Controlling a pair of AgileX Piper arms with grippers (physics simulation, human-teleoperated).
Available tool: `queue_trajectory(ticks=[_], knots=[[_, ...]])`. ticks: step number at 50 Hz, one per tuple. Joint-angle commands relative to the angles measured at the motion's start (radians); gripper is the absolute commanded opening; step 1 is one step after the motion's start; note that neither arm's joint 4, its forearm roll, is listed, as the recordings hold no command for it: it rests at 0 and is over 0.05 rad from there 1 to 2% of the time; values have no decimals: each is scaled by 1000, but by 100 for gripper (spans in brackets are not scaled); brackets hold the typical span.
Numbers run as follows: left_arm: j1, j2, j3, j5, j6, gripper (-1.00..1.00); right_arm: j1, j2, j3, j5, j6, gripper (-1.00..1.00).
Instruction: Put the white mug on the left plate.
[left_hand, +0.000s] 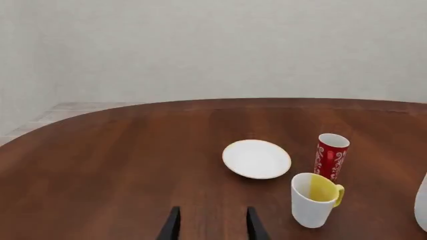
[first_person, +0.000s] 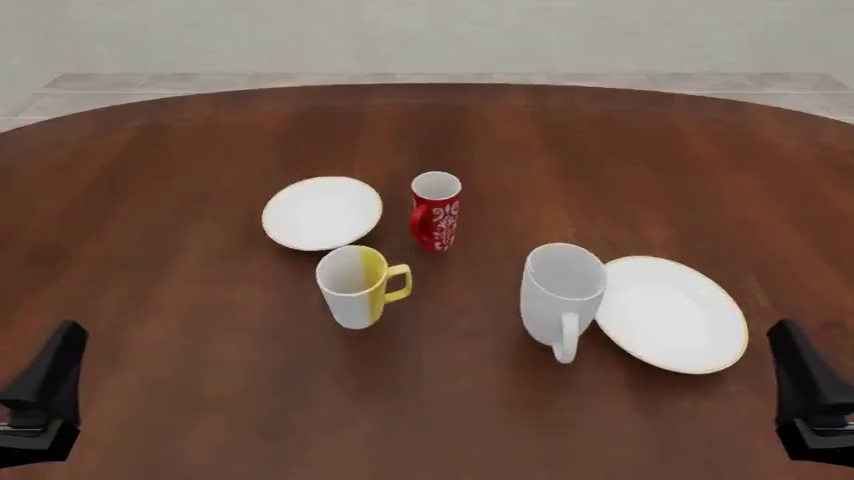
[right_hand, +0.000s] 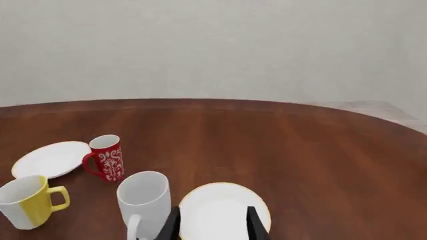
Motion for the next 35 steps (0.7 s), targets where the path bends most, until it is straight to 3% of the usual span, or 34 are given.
queue_trajectory(ticks=[1,24,35], knots=[[0,5,-3,-1,0,100,12,9,4,-16,-6,100],[0,5,-3,-1,0,100,43,63,-1,-54,-4,100],[0,5,-3,-1,0,100,125,227,-231,-9,-12,100]])
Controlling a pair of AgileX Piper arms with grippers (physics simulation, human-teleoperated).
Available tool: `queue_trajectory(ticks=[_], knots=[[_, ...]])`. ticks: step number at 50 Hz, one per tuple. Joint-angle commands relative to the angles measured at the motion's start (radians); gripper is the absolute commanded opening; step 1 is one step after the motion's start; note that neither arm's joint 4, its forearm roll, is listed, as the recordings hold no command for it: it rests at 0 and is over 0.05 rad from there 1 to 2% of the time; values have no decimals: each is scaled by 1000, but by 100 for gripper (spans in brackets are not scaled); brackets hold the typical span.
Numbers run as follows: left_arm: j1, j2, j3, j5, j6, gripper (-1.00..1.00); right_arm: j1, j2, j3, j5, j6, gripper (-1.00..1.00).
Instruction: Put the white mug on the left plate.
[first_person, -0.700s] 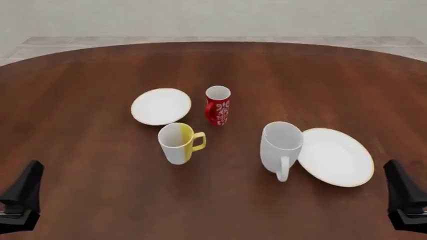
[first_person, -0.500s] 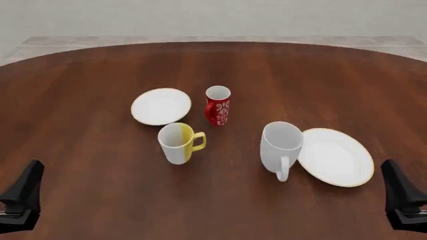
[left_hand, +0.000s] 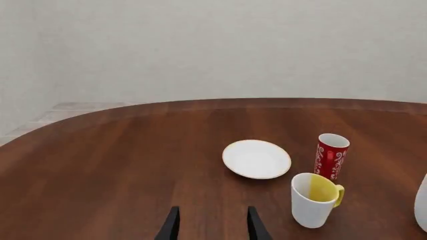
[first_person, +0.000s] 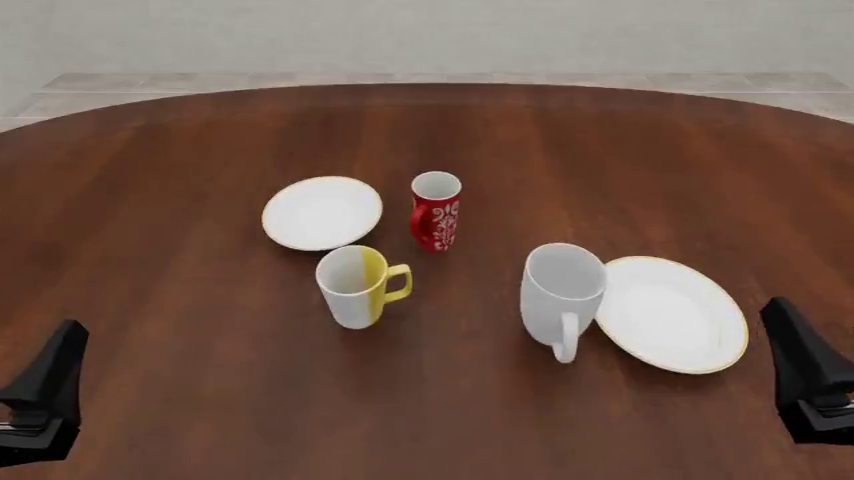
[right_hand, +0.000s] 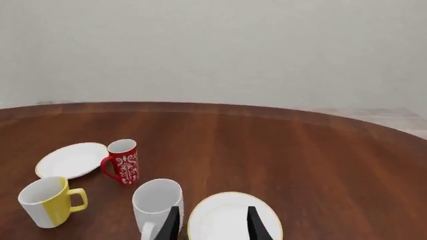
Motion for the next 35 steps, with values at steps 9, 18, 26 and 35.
queue_trajectory(ticks=[9,18,26,35], knots=[[0,0,0,0,0,100,53,369,-347,67,-10,100],[0,0,0,0,0,100,109,503,-590,235,21,100],[0,0,0,0,0,100,189,598,-789,356,45,100],[0,0,0,0,0,100,171,714,-886,442,65,100]])
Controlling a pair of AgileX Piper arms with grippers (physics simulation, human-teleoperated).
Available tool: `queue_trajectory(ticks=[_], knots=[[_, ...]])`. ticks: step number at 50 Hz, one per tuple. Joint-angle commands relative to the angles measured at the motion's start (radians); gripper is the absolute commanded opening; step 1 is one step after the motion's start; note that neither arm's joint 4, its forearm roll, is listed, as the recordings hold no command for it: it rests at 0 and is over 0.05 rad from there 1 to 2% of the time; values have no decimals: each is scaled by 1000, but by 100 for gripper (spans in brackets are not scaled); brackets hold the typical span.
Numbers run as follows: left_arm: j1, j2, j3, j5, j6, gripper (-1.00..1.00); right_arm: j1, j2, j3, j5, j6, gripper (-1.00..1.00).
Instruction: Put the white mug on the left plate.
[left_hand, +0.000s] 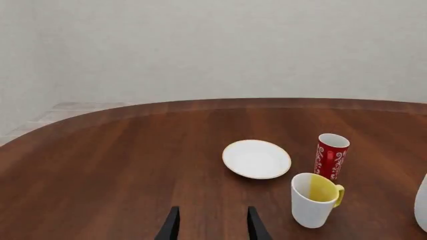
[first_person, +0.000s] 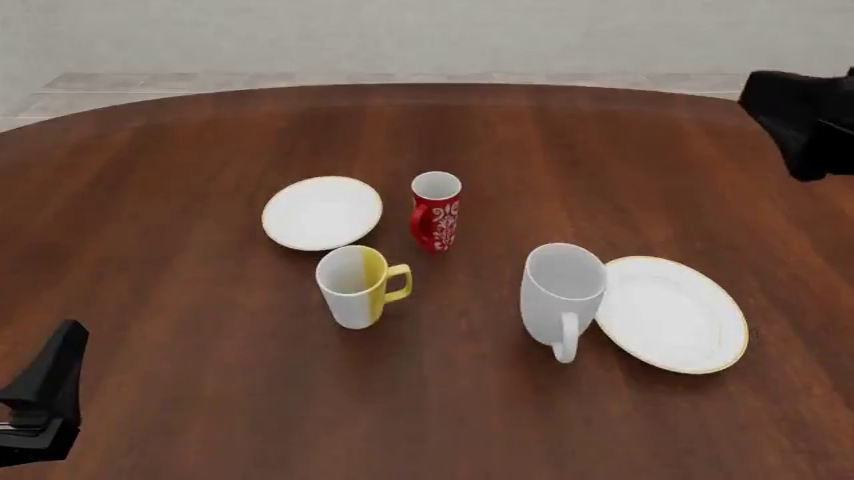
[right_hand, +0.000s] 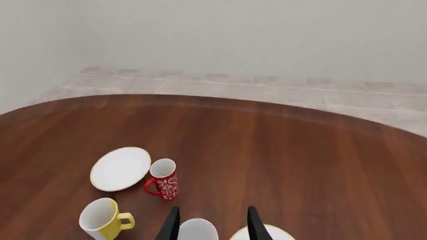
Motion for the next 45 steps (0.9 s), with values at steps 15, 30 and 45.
queue_trajectory(ticks=[15,30,45], knots=[[0,0,0,0,0,100,-23,221,-151,153,231,100],[0,0,0,0,0,100,57,292,-8,74,366,100],[0,0,0,0,0,100,114,392,67,27,431,100]])
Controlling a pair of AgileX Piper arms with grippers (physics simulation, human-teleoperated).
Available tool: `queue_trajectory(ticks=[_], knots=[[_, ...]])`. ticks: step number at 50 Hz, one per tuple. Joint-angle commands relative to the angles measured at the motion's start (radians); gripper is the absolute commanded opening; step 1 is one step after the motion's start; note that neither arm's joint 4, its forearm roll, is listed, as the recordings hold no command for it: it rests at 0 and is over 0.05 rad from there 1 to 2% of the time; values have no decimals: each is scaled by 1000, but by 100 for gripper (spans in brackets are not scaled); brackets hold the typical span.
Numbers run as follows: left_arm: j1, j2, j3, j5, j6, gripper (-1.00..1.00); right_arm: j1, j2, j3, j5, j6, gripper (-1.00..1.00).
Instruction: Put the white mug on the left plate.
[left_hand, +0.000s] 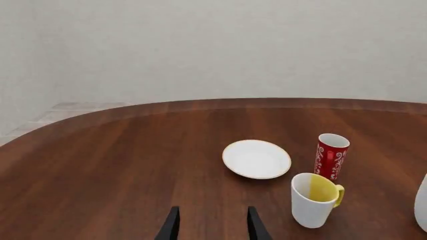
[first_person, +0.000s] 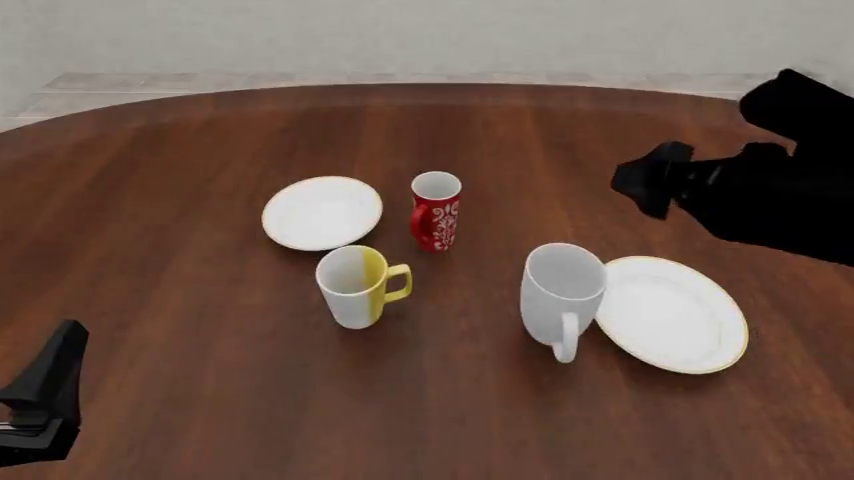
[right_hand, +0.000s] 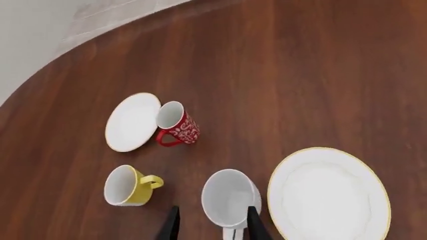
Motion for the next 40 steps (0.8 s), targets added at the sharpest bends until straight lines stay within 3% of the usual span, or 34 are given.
queue_trajectory(ticks=[1,9,29,40], knots=[[0,0,0,0,0,100,45,70,58,-40,57,100],[0,0,0,0,0,100,57,107,89,-71,106,100],[0,0,0,0,0,100,-7,158,152,-135,131,100],[0,0,0,0,0,100,15,192,167,-161,155,100]])
